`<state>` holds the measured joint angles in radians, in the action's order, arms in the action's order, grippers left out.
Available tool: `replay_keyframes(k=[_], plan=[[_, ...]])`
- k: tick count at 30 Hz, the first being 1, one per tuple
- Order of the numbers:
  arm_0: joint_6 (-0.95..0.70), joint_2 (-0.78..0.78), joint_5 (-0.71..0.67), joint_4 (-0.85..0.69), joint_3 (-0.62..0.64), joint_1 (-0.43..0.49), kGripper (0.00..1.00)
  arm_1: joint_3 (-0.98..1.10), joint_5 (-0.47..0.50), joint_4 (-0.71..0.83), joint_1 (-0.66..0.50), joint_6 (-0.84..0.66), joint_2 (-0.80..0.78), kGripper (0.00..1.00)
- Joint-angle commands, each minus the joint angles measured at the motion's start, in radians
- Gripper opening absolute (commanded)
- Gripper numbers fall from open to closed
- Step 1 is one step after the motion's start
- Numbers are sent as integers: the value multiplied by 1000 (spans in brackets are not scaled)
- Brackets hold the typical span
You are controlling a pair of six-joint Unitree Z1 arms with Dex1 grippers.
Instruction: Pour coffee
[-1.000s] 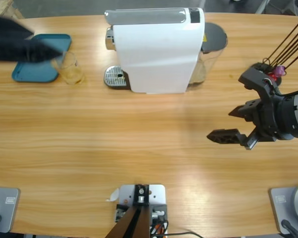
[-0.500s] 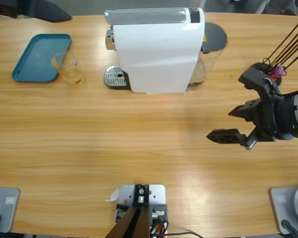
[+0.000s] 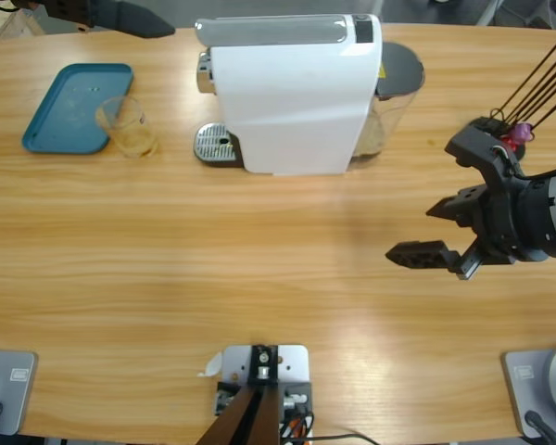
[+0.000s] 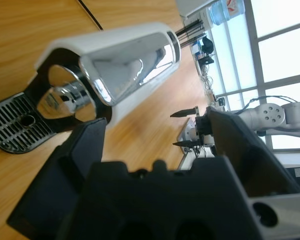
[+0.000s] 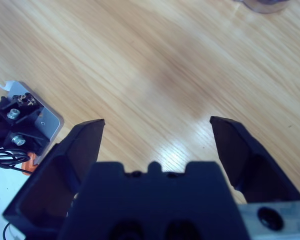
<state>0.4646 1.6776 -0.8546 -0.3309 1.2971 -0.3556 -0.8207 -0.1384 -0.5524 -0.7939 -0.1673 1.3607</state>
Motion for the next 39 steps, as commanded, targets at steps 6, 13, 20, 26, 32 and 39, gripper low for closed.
replay_keyframes(k=[6,13,20,26,32,39], plan=[[11,112,-37,43,-38,14,885,32,-10,11,-1,-1,0,959],[16,125,-46,72,-36,14,885,32,-10,11,-1,-1,1,959],[32,134,-60,103,-36,2,885,32,-10,11,-1,-1,3,959],[43,139,-70,127,-38,-13,885,32,-10,11,-1,-1,3,960],[42,152,-70,127,-51,-23,885,32,-10,12,-1,-1,3,960],[37,135,-61,141,-112,-4,882,32,-9,12,-1,-1,1,959]])
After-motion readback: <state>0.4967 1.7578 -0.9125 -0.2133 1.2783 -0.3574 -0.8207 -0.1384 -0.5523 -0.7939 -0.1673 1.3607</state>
